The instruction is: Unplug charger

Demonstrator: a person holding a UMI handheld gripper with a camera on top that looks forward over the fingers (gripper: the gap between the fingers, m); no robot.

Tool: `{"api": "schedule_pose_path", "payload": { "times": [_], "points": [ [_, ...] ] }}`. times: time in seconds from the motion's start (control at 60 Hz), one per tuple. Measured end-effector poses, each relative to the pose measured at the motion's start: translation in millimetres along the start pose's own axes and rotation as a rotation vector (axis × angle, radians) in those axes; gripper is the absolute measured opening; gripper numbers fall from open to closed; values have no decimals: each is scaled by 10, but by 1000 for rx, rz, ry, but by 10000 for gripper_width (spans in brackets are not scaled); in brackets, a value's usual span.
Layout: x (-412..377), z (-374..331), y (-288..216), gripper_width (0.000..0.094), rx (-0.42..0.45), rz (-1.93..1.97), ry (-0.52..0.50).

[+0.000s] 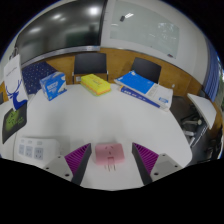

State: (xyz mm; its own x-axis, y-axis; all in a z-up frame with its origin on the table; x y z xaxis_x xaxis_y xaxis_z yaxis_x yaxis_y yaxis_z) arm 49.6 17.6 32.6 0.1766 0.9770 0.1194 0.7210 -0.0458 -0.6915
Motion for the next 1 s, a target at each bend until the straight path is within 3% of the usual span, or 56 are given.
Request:
{"api": "schedule_pose_path", "payload": {
  "times": [0.117, 0.25, 0.533, 0.75, 1.0],
  "points": [
    [100, -505, -151, 855, 37, 15, -21],
    [211, -1550, -170, 845, 59, 42, -40],
    [422, -3471, 640, 854, 39, 62, -96],
    [594, -3824, 1167, 858, 33, 35, -72],
    [645, -3864, 1131, 863, 77, 49, -59]
  ]
}}
Point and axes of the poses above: the point between the fingertips, and its own axes, seen from behind it with the camera up: x to the right, y down, z forward, the way the camera looks, the point moved 5 cm from there along -z, backward, against the way the camera looks, and after that the axes turned 1 degree about -x, right-handed, at the moved point
